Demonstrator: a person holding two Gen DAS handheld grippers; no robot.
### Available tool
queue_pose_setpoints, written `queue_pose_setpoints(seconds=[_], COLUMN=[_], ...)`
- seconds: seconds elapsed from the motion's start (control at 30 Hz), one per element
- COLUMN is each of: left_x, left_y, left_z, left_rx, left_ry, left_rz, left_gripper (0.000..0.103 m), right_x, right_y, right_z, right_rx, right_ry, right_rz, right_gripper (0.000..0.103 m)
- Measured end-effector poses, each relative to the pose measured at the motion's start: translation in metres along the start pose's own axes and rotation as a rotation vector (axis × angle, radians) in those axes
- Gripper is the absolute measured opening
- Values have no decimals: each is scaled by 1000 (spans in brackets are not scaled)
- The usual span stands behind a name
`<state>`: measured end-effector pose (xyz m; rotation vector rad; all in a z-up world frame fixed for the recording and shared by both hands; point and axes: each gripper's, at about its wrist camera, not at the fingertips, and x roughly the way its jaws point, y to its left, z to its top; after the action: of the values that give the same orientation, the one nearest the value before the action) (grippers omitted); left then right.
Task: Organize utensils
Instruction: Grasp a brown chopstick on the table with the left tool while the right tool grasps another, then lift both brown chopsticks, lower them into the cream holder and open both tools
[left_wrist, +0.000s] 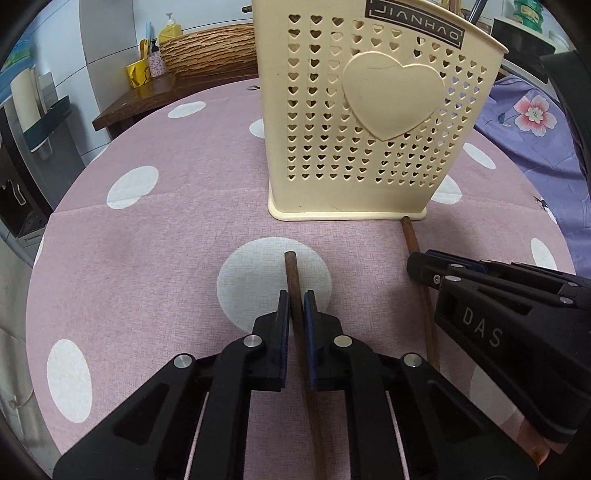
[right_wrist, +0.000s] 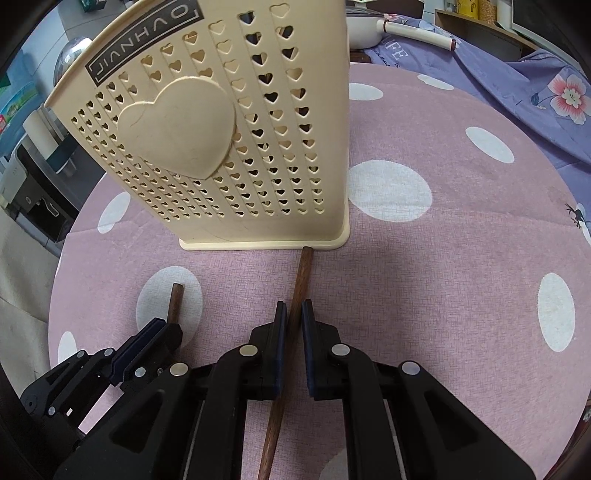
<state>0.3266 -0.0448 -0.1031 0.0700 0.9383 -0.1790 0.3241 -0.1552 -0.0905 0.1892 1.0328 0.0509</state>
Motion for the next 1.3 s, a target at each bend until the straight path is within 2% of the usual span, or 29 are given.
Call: queue_pose_setpoints(seconds=[0.2,0.37,0.6,0.93,1.3], left_x=[-1,-19,-71,-149,-183], left_y=[2,10,19,12,11], left_z=[1,3,9,12,22], left_rx=[-15,-37,-54,-22,-14], left_ry=[-4,-43,-142,-274,-341], left_rz=[-6,-12,-50,-108,-120], left_gripper=[8,8,8,8,8], right_x=[-4,-25,-75,-167,-217], right_y=[-10,-9,-15,-19,-15], right_z=[-3,-5,-11,-17,-9], right_rx=[37,15,-15,-125,-182], right_ry=[-19,-70,-156,-340,-449], right_rz=[60,100,192,304,344], right_gripper=[8,7,7,7,7])
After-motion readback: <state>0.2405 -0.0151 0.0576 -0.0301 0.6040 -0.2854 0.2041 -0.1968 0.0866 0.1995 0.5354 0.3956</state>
